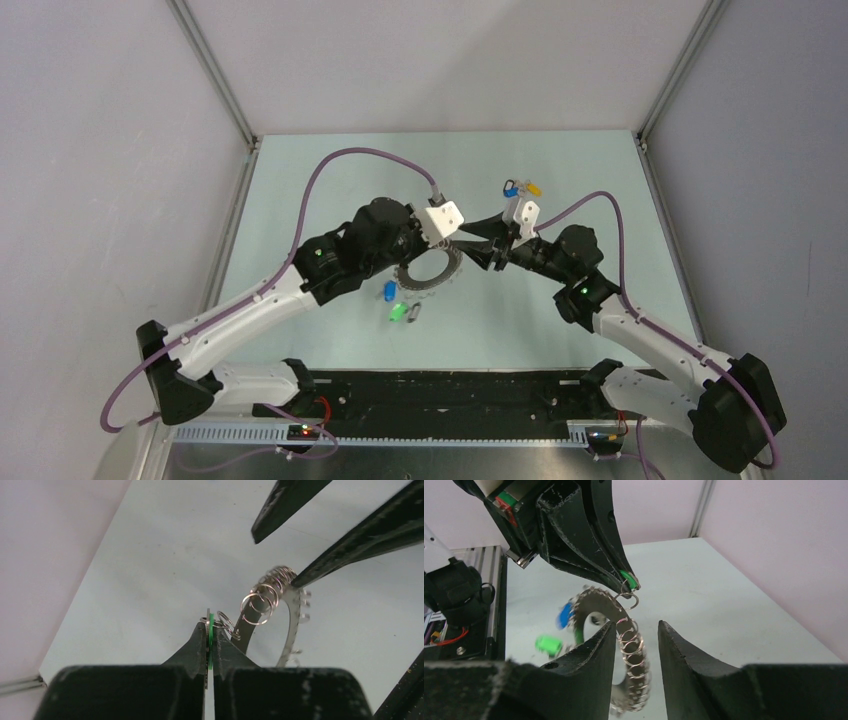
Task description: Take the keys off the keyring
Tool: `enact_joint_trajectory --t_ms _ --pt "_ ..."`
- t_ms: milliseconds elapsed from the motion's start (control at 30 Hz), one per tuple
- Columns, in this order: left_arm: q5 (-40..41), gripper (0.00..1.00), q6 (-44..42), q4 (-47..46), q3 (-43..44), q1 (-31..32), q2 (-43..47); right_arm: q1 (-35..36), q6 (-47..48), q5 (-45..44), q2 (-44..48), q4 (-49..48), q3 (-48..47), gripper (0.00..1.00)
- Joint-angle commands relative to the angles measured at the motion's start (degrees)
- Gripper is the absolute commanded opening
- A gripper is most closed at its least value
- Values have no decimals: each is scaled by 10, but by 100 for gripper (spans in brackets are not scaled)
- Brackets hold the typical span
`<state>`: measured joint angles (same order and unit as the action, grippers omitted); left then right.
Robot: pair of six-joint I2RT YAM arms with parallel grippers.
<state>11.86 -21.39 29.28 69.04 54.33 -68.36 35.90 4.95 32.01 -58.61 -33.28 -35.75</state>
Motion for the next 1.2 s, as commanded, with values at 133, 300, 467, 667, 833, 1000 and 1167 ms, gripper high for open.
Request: enact_joint_trajectory --t_ms 133,300,467,667,833,1000,1167 --pt "-66 0 -35 -76 -31 17 45 17 38 31 0 -6 6 37" --pt "-88 0 -57 -83 -44 17 59 17 37 43 -16 -9 3 33" --pt "-100 0 -63 -88 -52 17 77 18 24 52 -41 -21 2 35" --pt "-133 0 -70 -89 -61 31 111 38 23 67 -53 -27 -9 39" --pt "-121 0 -80 -89 -69 50 124 58 11 86 -39 -21 -19 38" --pt "-97 0 -90 -89 -74 56 132 63 8 85 -8 -1 -20 37" --pt "-89 0 -90 -89 -77 58 139 64 6 89 25 18 -19 35"
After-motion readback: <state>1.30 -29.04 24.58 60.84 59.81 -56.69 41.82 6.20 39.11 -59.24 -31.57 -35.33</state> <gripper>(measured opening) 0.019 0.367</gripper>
